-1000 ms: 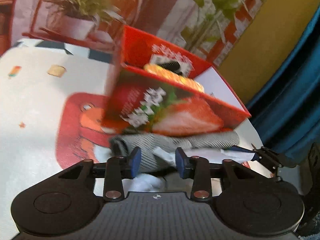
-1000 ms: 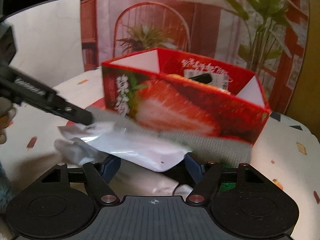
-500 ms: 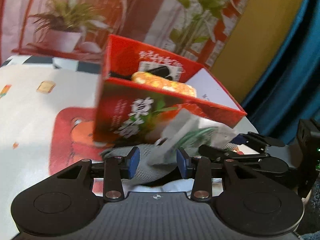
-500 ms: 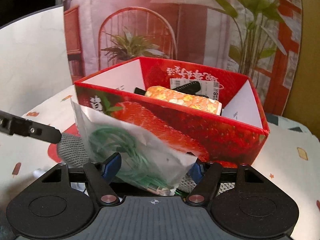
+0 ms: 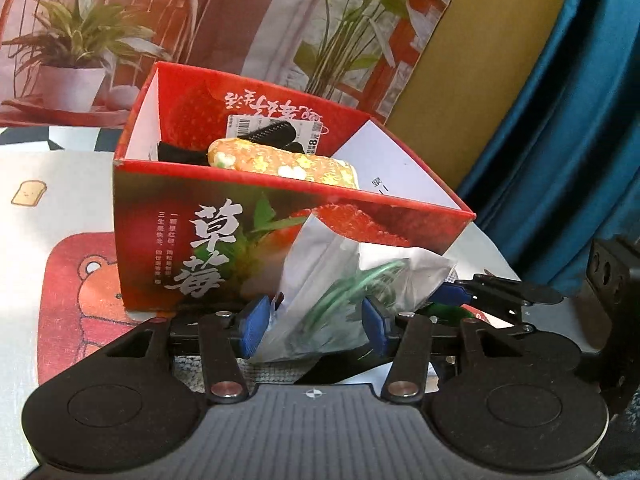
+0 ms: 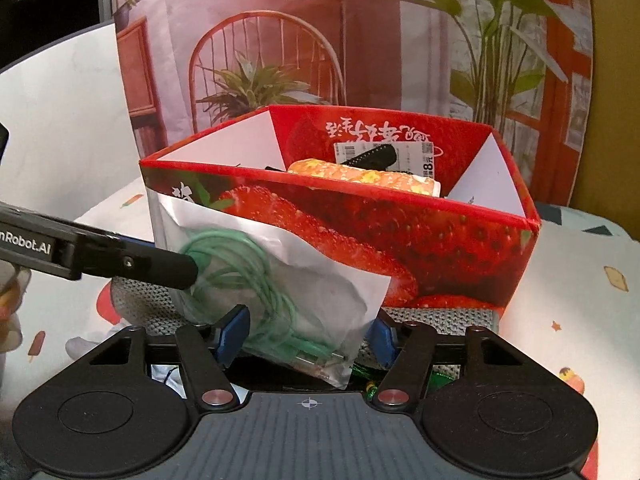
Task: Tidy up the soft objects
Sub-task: 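Lift the cable bag with the left tool up over the red box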
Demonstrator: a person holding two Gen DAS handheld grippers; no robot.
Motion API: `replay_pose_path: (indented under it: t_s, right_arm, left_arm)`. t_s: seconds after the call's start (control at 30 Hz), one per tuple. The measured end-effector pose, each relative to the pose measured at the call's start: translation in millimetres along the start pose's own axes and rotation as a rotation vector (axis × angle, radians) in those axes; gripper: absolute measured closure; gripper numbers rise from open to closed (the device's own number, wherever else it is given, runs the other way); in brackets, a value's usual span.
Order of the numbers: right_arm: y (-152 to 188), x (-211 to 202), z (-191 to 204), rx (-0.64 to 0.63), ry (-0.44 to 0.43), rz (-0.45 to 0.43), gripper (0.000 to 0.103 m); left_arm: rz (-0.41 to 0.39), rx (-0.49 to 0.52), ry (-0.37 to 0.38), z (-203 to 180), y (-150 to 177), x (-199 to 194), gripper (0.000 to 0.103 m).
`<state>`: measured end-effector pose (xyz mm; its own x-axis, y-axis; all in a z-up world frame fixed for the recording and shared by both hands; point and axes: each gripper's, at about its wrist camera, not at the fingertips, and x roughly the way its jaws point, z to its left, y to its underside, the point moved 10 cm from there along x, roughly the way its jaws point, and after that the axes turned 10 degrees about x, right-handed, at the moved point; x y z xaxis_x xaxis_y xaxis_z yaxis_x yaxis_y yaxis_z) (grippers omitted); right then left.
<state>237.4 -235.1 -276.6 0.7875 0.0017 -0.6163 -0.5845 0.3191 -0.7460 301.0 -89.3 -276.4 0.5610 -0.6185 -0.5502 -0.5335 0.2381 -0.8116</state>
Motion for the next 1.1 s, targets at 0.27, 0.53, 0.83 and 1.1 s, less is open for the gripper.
replay_pose_path:
  t_s: [0.27,0.53,0.83,1.1]
  right_arm:
    - [-1,-5,2,0.044,-0.022,-0.015,0.058]
    - [-22,-24,17,0.005,-0.049,-0.088,0.062]
    - [-79,-49,43,-0.065,-0.126,-0.170,0.062]
    - [-147,-46,49,-0.053,-0.168,-0.211,0.062]
  left_arm:
    - [0.000,0.041,-0.017,-8,1,-3,0.067]
    - [-0.078,0.016,-0.026,-15,-16,-31,0.069]
    - [-0.184,-0.010,-0.065,-12,-69,-69,0.069]
    - [-0.215,0.094,-0.149,1,-144,-74,0.069]
